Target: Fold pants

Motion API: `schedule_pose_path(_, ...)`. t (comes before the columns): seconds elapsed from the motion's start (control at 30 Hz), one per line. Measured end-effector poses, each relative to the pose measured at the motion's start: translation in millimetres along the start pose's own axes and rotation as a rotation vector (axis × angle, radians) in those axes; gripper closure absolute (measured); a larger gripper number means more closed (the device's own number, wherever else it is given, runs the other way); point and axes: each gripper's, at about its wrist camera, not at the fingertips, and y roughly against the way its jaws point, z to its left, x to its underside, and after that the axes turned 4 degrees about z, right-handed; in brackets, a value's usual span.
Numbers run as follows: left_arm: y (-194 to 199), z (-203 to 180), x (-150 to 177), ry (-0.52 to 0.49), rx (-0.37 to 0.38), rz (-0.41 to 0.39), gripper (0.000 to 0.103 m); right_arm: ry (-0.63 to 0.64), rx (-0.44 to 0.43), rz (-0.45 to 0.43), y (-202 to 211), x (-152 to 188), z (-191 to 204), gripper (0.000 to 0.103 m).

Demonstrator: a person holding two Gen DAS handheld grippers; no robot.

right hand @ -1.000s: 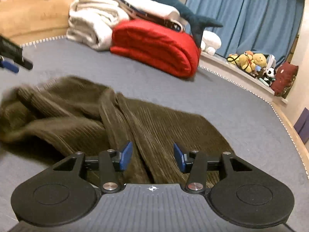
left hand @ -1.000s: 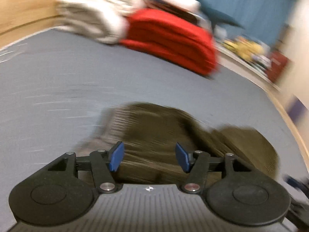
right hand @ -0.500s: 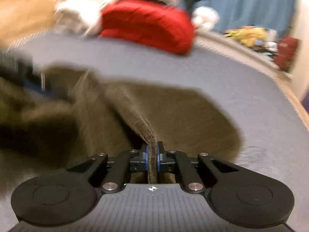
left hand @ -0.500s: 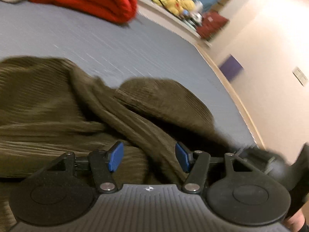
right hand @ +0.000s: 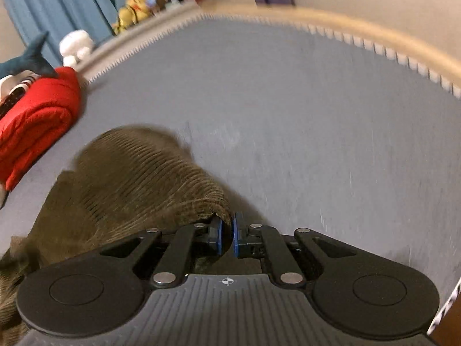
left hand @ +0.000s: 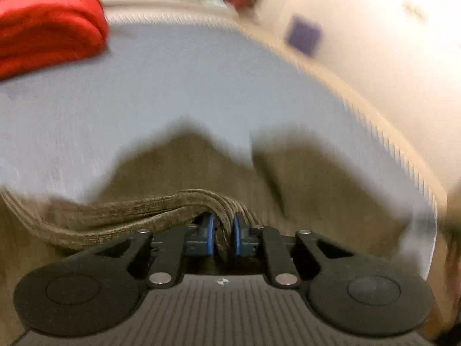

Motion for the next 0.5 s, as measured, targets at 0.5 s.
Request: schedule_pose_path(0.5,89,42,88,0.129,-0.151,-0.022,0.068,0.210,0.030,-0.054,18,-6,17,0.063)
